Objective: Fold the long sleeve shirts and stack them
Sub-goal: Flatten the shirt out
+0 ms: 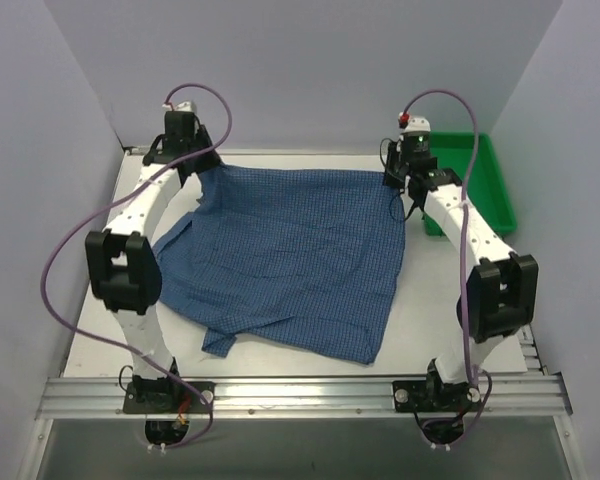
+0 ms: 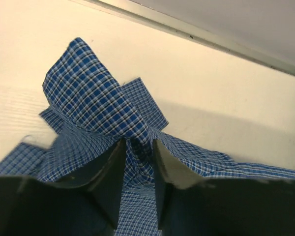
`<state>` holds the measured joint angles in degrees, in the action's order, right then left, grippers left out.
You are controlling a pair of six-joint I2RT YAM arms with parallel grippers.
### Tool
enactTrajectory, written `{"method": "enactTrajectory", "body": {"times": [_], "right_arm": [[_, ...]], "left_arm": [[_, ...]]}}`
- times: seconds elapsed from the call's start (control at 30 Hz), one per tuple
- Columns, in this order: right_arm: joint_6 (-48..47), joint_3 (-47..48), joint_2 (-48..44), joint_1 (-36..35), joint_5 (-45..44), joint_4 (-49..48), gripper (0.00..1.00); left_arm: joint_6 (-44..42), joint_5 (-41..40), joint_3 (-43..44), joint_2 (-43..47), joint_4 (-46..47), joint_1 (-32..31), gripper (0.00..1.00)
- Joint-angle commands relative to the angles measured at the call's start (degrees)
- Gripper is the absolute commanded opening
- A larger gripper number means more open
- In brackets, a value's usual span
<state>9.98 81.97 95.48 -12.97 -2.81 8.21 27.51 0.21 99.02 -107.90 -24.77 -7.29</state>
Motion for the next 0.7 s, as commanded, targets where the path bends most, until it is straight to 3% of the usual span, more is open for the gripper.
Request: {"method": "enactTrajectory", "body": {"times": [0.0,0.03,0.07,0.13,0.2,0.33,0.47,0.67], "right_arm": [[-1.54,5.81,4.61,2.07,-9.58,2.59,0.31],[-1.54,6.79,4.97,2.07,-10.02,3.47,0.46],[-1.11,7.40,5.15,2.07,-9.85,4.53,0.51],[-0.05,7.59,3.93,1.29,-9.06,6.64,0.62],[1.09,6.71,1.65,0.32,-9.23,8.65,0.65],[4.16,1.98,-2.75,-3.63,-7.57,12.27,0.65],[9.26,-9.35,-8.89,-10.91,-4.41,14.20,0.64],[19.98,-26.65,-15.31,-16.20,1.58,13.59,0.61]], "left_arm": [[0.00,-1.79,8.88,-6.88,0.97,-0.35,0.40],[-0.52,-1.88,9.95,-7.93,0.61,-0.62,0.50],[-0.96,-2.05,10.48,-7.86,0.43,-0.79,0.72],[-2.62,-3.19,10.05,-5.41,0.43,-1.41,0.87],[-3.33,-3.55,8.30,-2.86,0.34,-1.59,0.98],[-3.69,-5.73,-3.35,7.49,-0.80,-1.68,0.97],[-3.25,-7.42,-17.78,15.60,-3.17,-1.50,0.97],[-2.46,-5.04,-36.85,22.29,-3.35,-1.15,0.96]]}}
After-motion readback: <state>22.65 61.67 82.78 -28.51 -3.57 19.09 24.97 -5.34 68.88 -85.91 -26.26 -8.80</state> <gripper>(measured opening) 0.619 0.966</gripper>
